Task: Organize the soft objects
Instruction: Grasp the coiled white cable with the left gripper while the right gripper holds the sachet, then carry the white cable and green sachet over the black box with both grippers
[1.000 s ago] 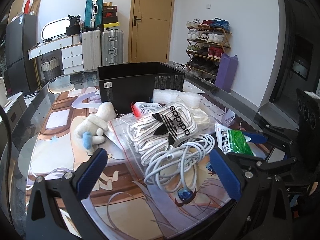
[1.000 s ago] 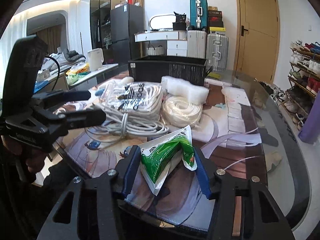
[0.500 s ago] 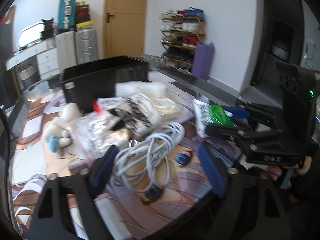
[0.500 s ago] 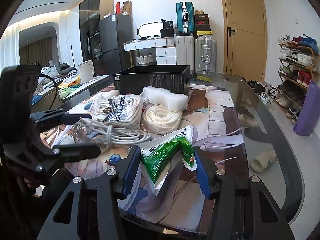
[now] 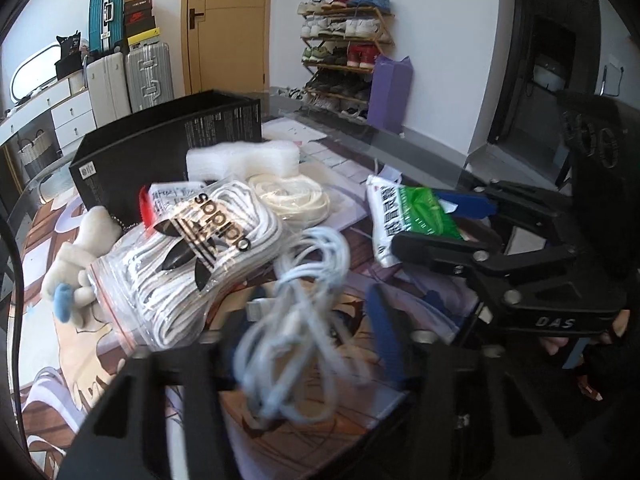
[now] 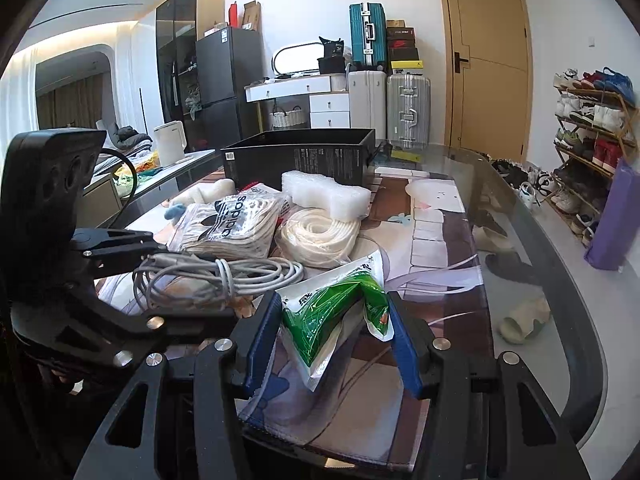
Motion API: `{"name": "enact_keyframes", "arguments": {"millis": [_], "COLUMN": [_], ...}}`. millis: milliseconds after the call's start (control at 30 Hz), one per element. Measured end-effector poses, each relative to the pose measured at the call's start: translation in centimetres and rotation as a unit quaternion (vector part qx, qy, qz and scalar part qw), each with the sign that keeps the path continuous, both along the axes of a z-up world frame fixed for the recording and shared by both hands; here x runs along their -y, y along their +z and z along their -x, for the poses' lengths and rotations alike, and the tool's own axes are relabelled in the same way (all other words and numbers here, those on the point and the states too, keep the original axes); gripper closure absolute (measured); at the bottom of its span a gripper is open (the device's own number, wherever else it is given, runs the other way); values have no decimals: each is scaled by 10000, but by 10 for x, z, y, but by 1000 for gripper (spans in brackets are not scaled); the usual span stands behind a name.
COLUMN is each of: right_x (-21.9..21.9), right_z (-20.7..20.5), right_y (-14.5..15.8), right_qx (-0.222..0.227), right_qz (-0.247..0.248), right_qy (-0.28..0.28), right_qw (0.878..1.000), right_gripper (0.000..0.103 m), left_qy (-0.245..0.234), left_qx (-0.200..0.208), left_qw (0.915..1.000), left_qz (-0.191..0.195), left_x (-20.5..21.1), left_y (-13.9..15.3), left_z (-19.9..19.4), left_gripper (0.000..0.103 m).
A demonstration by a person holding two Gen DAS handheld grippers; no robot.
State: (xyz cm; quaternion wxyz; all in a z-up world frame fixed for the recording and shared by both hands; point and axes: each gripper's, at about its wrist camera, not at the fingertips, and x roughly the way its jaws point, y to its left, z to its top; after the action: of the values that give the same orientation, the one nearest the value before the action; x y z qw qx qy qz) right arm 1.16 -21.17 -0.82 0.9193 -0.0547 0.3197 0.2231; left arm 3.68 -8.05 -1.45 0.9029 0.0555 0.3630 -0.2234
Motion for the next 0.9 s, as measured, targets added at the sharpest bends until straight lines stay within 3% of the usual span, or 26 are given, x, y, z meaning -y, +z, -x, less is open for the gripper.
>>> {"name": "enact_keyframes", "arguments": {"millis": [100,533,900], "right_x": [1,9,-5], "right_z": [0,13,6], "right_y": [1,34,63], "right_qx": [17,544,755], "right_qz": [-12,-389,-465], "right_qy": [-12,-73,179], "right_qw": [10000,9977,9959], "right_gripper": [50,50,50], "left_qy": [9,-38,587], "left_qx": [48,435,918], "left_qw": [10000,9981,9917], "left_qz": [26,430,687], "left_x": [0,-18,-57], "left_y": [1,30,65], "left_z": [2,30,28], "left_gripper": [72,72,72]}}
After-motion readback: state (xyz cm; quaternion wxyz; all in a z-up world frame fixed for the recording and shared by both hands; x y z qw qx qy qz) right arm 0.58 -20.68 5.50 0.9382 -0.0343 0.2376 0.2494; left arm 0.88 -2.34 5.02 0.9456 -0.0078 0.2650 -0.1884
